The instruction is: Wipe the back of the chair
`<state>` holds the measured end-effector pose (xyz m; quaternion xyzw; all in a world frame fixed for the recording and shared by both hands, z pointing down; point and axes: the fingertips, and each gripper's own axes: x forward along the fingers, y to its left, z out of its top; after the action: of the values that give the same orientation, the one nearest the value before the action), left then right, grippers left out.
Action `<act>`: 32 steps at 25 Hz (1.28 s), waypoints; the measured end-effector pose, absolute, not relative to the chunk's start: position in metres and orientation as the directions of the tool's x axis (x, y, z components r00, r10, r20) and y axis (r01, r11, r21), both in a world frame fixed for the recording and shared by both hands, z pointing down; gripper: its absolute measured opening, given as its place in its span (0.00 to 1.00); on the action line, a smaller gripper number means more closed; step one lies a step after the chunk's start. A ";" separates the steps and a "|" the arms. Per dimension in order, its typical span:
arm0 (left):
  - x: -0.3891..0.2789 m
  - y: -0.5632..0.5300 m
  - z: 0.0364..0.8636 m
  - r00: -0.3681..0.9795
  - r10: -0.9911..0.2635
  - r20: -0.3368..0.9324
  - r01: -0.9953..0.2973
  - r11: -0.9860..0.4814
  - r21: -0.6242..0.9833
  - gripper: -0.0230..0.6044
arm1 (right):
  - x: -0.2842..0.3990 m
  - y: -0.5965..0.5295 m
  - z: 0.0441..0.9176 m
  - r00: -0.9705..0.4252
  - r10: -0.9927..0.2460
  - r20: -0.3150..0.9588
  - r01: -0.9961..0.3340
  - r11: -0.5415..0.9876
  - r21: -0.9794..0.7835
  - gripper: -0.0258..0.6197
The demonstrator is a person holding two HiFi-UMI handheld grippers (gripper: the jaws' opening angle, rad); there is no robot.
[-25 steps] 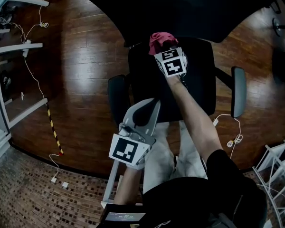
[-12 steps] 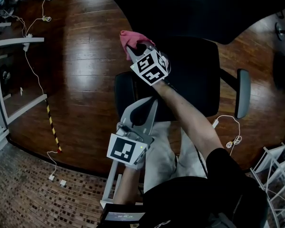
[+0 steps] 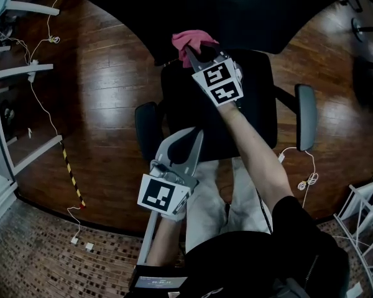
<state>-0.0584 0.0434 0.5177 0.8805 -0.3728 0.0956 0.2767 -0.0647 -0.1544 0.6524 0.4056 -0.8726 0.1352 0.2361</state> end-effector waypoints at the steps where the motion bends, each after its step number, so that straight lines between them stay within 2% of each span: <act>1: -0.050 0.043 0.516 0.711 -0.596 0.373 -0.702 -0.579 0.415 0.02 | -0.043 -0.158 0.650 -0.536 -0.663 0.522 -0.794 0.607 -0.045 0.10; 10: 0.039 0.046 0.504 0.784 -0.502 0.365 -0.620 -0.669 0.410 0.02 | 0.144 -0.169 0.632 -0.320 -0.790 0.523 -0.934 0.357 -0.033 0.10; 19: 0.097 0.044 0.490 0.817 -0.472 0.330 -0.574 -0.711 0.406 0.02 | 0.271 -0.171 0.607 -0.149 -0.845 0.514 -0.985 0.175 0.003 0.10; 25: 0.092 0.048 0.487 0.807 -0.494 0.324 -0.590 -0.696 0.410 0.02 | 0.254 -0.182 0.587 -0.175 -0.849 0.499 -0.974 0.224 0.039 0.10; 32: 0.043 0.048 0.487 0.760 -0.559 0.332 -0.650 -0.640 0.409 0.02 | 0.141 -0.193 0.571 -0.323 -0.816 0.479 -0.919 0.391 0.045 0.10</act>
<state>0.0428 0.0484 0.4872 0.9014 -0.3354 0.0879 0.2593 0.1412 -0.1934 0.5713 0.5391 -0.8047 0.1185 0.2183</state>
